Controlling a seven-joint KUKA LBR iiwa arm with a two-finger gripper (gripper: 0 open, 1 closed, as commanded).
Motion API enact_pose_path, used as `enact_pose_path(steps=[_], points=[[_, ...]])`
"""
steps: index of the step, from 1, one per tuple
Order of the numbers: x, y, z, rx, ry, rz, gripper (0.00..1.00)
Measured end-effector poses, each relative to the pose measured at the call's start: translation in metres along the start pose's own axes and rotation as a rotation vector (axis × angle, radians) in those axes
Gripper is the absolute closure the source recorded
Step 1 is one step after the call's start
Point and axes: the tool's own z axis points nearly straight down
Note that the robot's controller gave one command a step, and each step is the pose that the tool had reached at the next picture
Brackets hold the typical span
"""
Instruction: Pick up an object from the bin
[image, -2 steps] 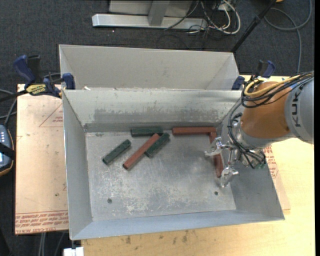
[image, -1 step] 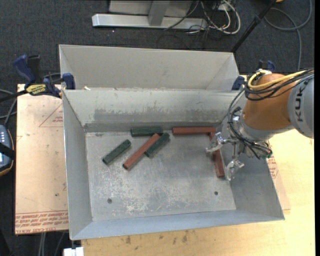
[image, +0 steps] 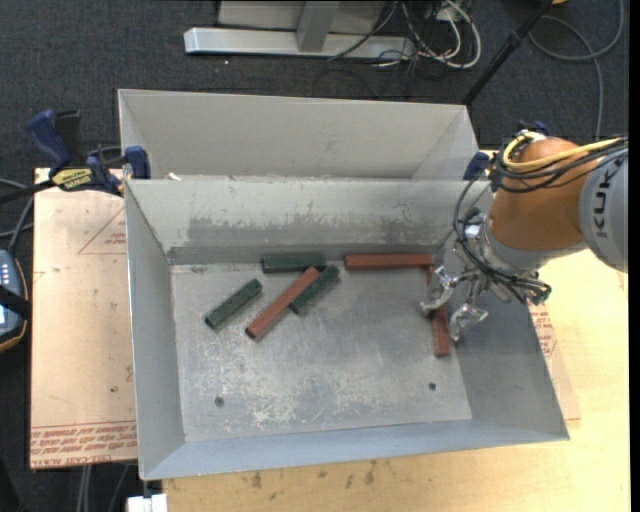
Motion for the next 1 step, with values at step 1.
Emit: enact_pose_path(steps=[1], points=[[0.0, 0.0, 0.0, 0.0, 0.0, 0.0, 1.0]])
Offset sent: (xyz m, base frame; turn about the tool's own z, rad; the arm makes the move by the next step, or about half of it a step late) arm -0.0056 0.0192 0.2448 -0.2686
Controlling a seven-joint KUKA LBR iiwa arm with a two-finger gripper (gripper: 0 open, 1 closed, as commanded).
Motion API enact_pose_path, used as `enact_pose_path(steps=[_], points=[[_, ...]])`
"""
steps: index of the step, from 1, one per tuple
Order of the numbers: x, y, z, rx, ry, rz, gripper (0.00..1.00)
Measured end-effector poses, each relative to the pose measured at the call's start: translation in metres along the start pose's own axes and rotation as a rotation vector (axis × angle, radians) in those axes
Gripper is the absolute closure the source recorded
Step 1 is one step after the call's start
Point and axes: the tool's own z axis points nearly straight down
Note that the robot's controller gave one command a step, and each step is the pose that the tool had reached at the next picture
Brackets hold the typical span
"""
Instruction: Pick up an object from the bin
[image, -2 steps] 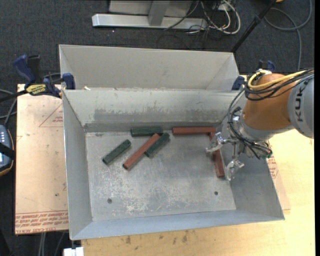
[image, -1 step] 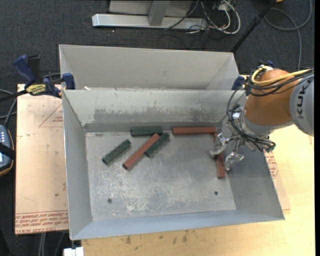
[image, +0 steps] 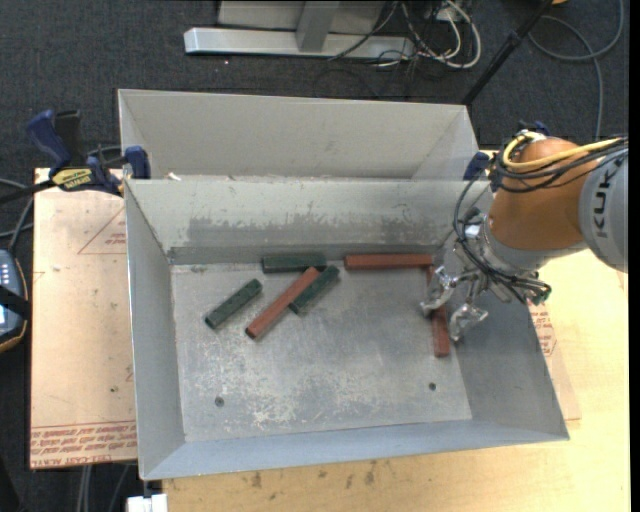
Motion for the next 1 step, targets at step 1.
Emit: enact_pose_path(steps=[1], points=[[-0.0076, 0.0149, -0.1885, -0.003, 0.015, -0.208, 1.0]])
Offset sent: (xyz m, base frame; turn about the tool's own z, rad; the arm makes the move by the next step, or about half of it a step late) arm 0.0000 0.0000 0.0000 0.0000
